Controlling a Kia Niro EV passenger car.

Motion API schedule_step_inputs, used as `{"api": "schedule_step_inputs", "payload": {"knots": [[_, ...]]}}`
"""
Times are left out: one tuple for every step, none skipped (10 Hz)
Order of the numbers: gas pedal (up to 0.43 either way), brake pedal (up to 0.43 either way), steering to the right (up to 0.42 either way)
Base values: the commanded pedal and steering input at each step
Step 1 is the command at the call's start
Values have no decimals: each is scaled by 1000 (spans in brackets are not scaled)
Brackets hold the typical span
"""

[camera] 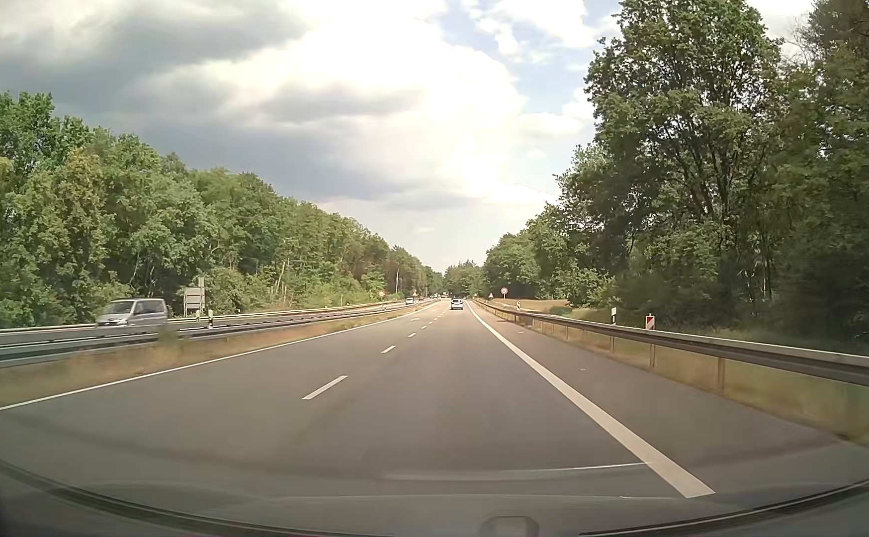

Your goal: Follow the waypoints while adhering to traffic rules and regulations

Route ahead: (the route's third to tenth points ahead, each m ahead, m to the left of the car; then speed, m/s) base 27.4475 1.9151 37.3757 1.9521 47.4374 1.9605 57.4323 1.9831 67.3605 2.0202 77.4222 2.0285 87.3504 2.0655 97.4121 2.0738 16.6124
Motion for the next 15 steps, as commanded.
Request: {"api": "schedule_step_inputs", "payload": {"knots": [[0, 37, 0], [0, 37, 0], [0, 37, 0], [0, 30, 0], [0, 37, 0], [0, 37, 1], [0, 37, 1], [8, 37, 1], [8, 37, 1], [8, 30, 1], [8, 37, 0], [8, 37, 0], [8, 37, 0], [8, 37, 0], [20, 37, -3]]}}
